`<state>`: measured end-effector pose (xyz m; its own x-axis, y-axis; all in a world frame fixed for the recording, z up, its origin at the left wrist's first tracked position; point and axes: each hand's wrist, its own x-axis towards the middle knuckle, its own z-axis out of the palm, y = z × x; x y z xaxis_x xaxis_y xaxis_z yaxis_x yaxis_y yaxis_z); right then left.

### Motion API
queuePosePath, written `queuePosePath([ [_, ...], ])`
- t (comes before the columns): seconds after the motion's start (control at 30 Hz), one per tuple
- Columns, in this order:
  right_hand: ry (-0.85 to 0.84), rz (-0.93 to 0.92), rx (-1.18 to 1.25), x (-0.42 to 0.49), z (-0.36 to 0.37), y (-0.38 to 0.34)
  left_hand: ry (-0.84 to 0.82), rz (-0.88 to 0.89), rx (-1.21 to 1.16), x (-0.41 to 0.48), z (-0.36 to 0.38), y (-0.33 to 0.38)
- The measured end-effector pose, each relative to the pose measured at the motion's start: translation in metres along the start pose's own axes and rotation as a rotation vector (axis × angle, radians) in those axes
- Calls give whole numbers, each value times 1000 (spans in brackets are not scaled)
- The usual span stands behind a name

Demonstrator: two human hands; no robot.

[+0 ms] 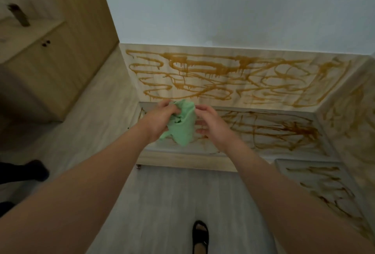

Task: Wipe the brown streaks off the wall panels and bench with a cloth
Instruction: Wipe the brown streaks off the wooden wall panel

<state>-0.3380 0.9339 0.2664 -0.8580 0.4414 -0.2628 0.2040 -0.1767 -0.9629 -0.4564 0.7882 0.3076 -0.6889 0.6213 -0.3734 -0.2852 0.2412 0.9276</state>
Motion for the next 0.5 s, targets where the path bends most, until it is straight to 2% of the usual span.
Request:
queuePosePath([
  [0.13,-85,-52,-246,77,-1,-27,77,47,137,51,-19,34],
  [0.3,-146,-95,-174,159,4,-60,193,142,283,103,-52,70],
  [0.43,-141,-151,-273,199,26,-84,161,186,241,139,-85,90],
  [0.5,-167,-148,-210,212,39,-87,132,176,188,153,-99,96],
])
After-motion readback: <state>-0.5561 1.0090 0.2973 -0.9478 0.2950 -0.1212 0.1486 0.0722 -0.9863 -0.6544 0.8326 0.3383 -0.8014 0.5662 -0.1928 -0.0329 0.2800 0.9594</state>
